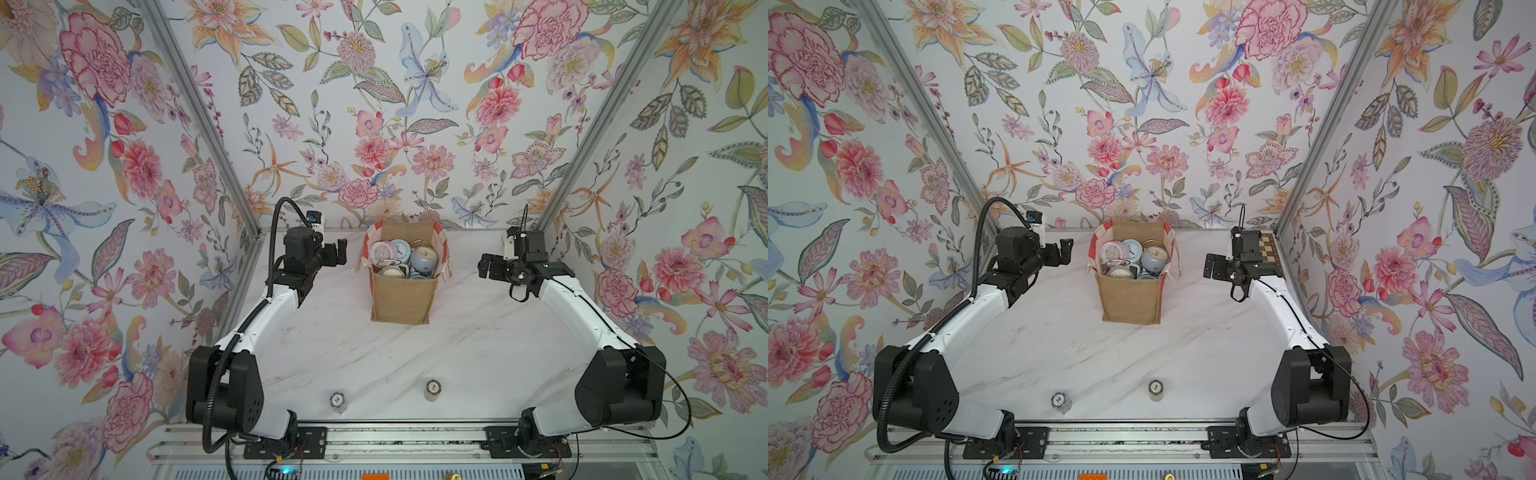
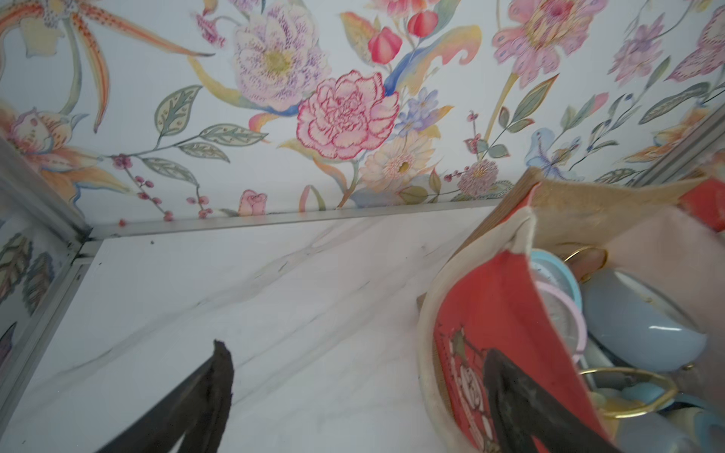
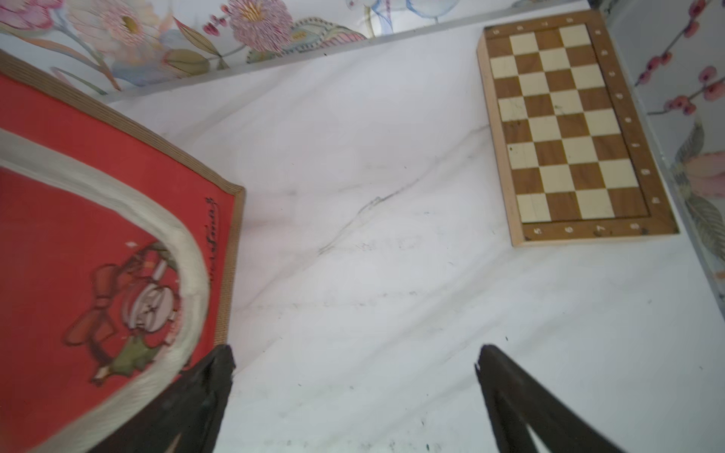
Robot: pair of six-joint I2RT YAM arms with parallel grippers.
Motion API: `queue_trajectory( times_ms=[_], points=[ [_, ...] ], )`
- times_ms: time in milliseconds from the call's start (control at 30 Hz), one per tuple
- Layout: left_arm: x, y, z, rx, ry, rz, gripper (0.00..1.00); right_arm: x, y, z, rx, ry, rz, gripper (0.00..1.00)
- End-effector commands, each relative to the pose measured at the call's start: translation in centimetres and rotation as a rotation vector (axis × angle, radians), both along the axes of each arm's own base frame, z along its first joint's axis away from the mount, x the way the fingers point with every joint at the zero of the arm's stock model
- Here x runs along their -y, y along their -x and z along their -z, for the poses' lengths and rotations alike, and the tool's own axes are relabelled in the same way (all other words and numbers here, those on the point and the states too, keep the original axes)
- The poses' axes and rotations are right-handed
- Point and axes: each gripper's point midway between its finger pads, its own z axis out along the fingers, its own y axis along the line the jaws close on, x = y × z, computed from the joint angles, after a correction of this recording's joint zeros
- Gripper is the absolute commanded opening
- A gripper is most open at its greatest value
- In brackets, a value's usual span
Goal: Put the alarm clock into the canvas bag
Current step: Move the canvas bag to the center of the board, then reset both arms
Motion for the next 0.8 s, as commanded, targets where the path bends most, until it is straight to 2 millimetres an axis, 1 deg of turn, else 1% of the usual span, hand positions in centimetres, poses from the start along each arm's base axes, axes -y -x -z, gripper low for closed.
queue_trajectory(
  times_ms=[0, 33, 67, 133, 167, 367, 467, 533, 667, 733, 767],
  points=[
    [-2.9, 0.9, 0.8, 0.049, -0.077, -0.106, 0.99, 2.1, -1.1, -0.5, 0.157, 0.096, 0.054, 0.99],
    [-3.6, 1.3, 1.3, 0.059, -0.096, -0.132, 0.99, 2.7, -0.7, 0.7, 0.163, 0.121, 0.065, 0.99],
    [-4.2, 1.8, 1.9, 0.07, -0.117, -0.16, 0.99, 3.1, -0.7, 1.4, 0.19, 0.139, 0.081, 0.99],
    [-5.6, 2.8, 2.8, 0.092, -0.156, -0.216, 0.99, 4.0, -0.1, 3.2, 0.21, 0.164, 0.113, 0.99],
    [-6.1, 3.3, 3.4, 0.101, -0.183, -0.235, 0.99, 4.2, 0.1, 3.8, 0.231, 0.172, 0.11, 0.99],
    [-9.3, 6.9, 5.9, 0.2, -0.334, -0.347, 0.99, 4.7, 1.1, 6.3, 0.39, 0.255, 0.088, 0.99],
    [-10.5, 8.1, 7.3, 0.241, -0.358, -0.382, 0.99, 5.4, 1.6, 6.6, 0.469, 0.284, 0.112, 0.99],
    [-11.0, 8.6, 8.0, 0.278, -0.352, -0.387, 0.99, 5.2, 2.1, 6.4, 0.503, 0.287, 0.098, 0.99],
    [-10.5, 9.3, 8.8, 0.384, -0.293, -0.329, 0.99, 5.2, 3.1, 6.8, 0.581, 0.27, 0.096, 0.99],
    [-10.4, 9.5, 9.2, 0.403, -0.286, -0.321, 0.99, 4.8, 3.6, 7.0, 0.589, 0.254, 0.074, 0.99],
    [-10.3, 9.9, 9.8, 0.406, -0.288, -0.305, 0.99, 4.5, 3.6, 7.3, 0.602, 0.254, 0.053, 0.99]
  ],
)
